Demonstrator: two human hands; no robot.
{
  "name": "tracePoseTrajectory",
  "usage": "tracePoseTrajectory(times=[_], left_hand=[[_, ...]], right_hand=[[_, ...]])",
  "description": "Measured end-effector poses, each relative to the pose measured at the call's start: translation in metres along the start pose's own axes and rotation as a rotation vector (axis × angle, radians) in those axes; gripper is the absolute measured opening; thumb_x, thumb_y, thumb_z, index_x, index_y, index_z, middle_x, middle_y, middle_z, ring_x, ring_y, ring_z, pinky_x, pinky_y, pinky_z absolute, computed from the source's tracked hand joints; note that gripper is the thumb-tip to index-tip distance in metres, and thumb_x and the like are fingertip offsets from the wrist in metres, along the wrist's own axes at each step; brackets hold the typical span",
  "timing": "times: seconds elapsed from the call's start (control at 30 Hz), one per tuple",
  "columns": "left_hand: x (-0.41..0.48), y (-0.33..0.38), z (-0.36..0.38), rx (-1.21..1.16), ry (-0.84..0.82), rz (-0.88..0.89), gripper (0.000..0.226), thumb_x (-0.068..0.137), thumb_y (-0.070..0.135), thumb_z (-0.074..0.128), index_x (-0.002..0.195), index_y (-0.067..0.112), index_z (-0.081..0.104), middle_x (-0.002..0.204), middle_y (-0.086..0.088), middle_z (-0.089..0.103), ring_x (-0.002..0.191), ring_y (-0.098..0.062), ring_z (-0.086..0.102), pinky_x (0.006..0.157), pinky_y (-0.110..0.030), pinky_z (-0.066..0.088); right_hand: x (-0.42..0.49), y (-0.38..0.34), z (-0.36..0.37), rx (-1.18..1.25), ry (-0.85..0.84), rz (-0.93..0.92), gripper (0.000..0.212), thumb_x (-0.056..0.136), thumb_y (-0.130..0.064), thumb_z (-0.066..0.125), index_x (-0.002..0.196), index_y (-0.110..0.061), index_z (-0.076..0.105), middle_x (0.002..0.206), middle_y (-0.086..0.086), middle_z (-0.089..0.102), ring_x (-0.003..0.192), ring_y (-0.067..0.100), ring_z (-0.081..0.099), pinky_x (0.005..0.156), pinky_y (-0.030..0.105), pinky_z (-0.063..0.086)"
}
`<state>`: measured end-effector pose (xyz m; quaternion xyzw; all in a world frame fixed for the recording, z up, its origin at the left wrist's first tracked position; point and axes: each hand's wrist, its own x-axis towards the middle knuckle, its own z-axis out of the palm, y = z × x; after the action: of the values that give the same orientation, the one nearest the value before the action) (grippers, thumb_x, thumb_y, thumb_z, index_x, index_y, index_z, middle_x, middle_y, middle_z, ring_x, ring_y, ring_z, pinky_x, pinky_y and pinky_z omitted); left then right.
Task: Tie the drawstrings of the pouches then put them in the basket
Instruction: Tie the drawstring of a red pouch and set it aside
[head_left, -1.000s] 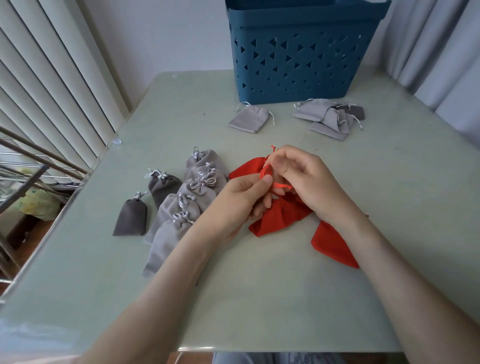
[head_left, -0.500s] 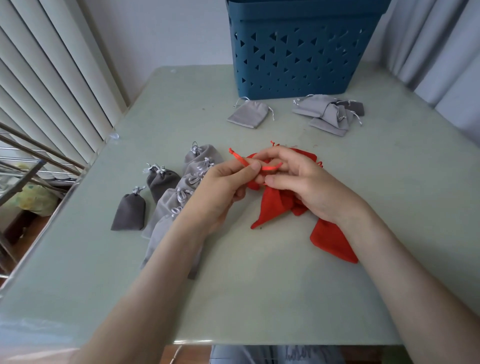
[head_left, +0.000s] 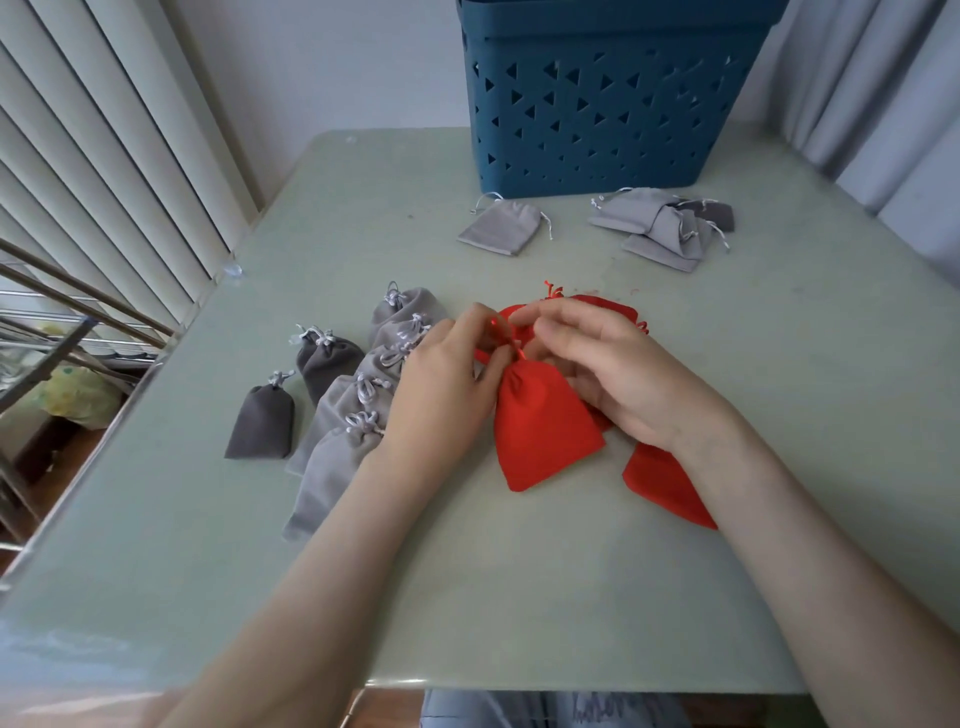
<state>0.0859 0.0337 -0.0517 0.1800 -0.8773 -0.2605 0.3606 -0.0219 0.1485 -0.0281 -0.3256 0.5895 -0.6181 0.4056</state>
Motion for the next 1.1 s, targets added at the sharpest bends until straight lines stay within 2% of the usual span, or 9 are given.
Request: tracePoseTrajectory(times=[0.17, 0.27, 0.37, 0.47, 0.6, 0.77, 0.9, 0.97, 1.1], left_hand=[[-0.003, 0.000, 0.002, -0.003, 0.033, 0.112, 0.019, 0.085, 0.025, 0.051, 0.091, 0.009, 0.060, 0.077, 0.004, 0.057, 0.069, 0.003, 0.038, 0.063, -0.009, 0.033], [-0.003, -0.001, 0.001, -0.043, 0.030, 0.104, 0.019, 0.087, 0.027, 0.052, 0.093, 0.011, 0.061, 0.081, -0.002, 0.062, 0.071, -0.001, 0.046, 0.067, -0.003, 0.034], [-0.003, 0.001, -0.001, -0.095, 0.061, 0.118, 0.013, 0.090, 0.019, 0.058, 0.097, 0.008, 0.062, 0.088, -0.001, 0.065, 0.080, -0.003, 0.054, 0.074, -0.001, 0.035], [-0.002, 0.002, -0.001, -0.107, 0.089, 0.162, 0.008, 0.091, 0.017, 0.059, 0.095, 0.010, 0.062, 0.083, -0.001, 0.066, 0.078, -0.006, 0.053, 0.072, -0.005, 0.037], [-0.003, 0.003, -0.002, -0.099, 0.151, 0.262, 0.004, 0.090, 0.016, 0.058, 0.093, 0.014, 0.060, 0.081, 0.012, 0.059, 0.074, -0.013, 0.050, 0.067, -0.014, 0.039], [-0.001, 0.003, -0.001, -0.087, 0.200, 0.340, 0.006, 0.088, 0.013, 0.060, 0.090, 0.017, 0.057, 0.076, 0.024, 0.046, 0.073, -0.011, 0.048, 0.067, -0.012, 0.037], [-0.001, 0.002, 0.001, -0.081, 0.207, 0.333, 0.002, 0.086, 0.010, 0.061, 0.086, 0.008, 0.063, 0.078, 0.019, 0.048, 0.072, -0.010, 0.049, 0.068, -0.008, 0.037], [-0.002, 0.002, 0.002, -0.059, 0.204, 0.341, 0.005, 0.086, 0.007, 0.062, 0.084, 0.004, 0.065, 0.077, 0.017, 0.050, 0.072, -0.008, 0.046, 0.070, -0.004, 0.034], [-0.002, 0.000, 0.002, -0.075, 0.195, 0.327, 0.004, 0.088, 0.013, 0.060, 0.086, 0.011, 0.063, 0.073, 0.007, 0.062, 0.073, -0.005, 0.045, 0.069, -0.006, 0.035]], right_hand=[[-0.001, 0.002, 0.000, -0.030, -0.043, 0.023, 0.018, 0.095, -0.009, 0.050, 0.099, -0.015, 0.067, 0.079, -0.004, 0.069, 0.070, 0.002, 0.063, 0.060, 0.012, 0.047], [0.002, 0.004, 0.000, -0.110, 0.062, -0.016, 0.008, 0.090, -0.008, 0.059, 0.089, -0.013, 0.065, 0.075, 0.000, 0.067, 0.066, 0.005, 0.061, 0.058, 0.014, 0.045], [0.004, 0.006, -0.005, -0.133, 0.169, -0.067, 0.014, 0.090, -0.007, 0.060, 0.078, -0.013, 0.060, 0.065, -0.001, 0.062, 0.059, 0.008, 0.053, 0.057, 0.018, 0.041], [0.003, 0.007, -0.004, -0.086, 0.123, -0.086, 0.009, 0.091, -0.011, 0.059, 0.082, -0.015, 0.059, 0.076, 0.007, 0.061, 0.073, 0.020, 0.054, 0.067, 0.025, 0.040], [0.002, 0.004, 0.001, -0.021, 0.050, -0.064, 0.008, 0.093, -0.009, 0.053, 0.095, -0.015, 0.059, 0.076, -0.006, 0.068, 0.073, 0.005, 0.063, 0.066, 0.014, 0.046], [0.001, 0.001, -0.002, -0.140, 0.055, -0.080, 0.010, 0.092, -0.011, 0.056, 0.091, -0.017, 0.065, 0.085, 0.001, 0.067, 0.078, 0.006, 0.061, 0.073, 0.015, 0.045], [-0.002, -0.001, -0.006, -0.237, 0.038, -0.079, 0.014, 0.094, -0.015, 0.054, 0.089, -0.017, 0.068, 0.075, -0.013, 0.067, 0.070, -0.004, 0.058, 0.067, 0.011, 0.042], [-0.002, -0.001, -0.009, -0.264, 0.040, -0.072, 0.017, 0.094, -0.017, 0.054, 0.089, -0.010, 0.069, 0.074, -0.006, 0.065, 0.066, 0.001, 0.055, 0.063, 0.013, 0.041], [-0.002, -0.001, -0.010, -0.202, 0.086, -0.061, 0.021, 0.095, -0.018, 0.053, 0.078, -0.010, 0.064, 0.057, -0.011, 0.056, 0.051, -0.003, 0.045, 0.050, 0.010, 0.035]])
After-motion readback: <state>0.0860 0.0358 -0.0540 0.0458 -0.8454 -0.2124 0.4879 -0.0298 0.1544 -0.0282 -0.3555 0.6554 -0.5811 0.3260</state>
